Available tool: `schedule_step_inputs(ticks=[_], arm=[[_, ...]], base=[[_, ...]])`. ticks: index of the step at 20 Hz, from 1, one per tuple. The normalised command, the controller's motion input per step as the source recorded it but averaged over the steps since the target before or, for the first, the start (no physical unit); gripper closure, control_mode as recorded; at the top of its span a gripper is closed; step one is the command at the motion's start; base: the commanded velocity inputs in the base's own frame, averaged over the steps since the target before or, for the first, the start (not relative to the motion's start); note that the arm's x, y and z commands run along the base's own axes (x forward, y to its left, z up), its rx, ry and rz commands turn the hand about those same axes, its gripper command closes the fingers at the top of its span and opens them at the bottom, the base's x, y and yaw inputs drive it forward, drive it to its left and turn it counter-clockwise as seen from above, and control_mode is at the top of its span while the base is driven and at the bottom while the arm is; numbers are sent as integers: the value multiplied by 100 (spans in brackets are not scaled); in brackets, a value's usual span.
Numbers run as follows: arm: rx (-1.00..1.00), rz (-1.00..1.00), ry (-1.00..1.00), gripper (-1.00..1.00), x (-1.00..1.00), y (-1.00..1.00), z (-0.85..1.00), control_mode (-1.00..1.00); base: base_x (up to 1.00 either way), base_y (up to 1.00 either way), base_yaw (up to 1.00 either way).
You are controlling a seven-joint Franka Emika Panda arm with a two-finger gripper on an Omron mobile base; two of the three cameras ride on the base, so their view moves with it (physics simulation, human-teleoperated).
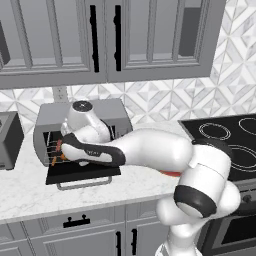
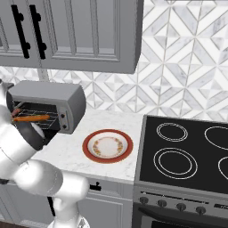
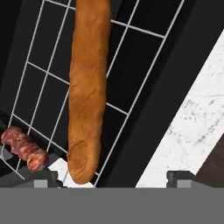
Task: Pick up the kebab skewer and baguette bread, and place them inside the toaster oven. Close the toaster oven door and start by setting the timer.
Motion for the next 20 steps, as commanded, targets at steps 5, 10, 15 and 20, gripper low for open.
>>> schedule_step_inputs(ticks=[5, 10, 15, 20], arm=[[0, 56, -8, -100, -43, -60, 8, -100], [-4, 52, 0, -100, -23, -48, 0, -100], [-12, 24, 0, -100, -20, -14, -12, -100], [-15, 10, 0, -100, 0, 0, -21, -100]], base=[[0, 0, 0], [0, 0, 0], [0, 0, 0], [0, 0, 0]])
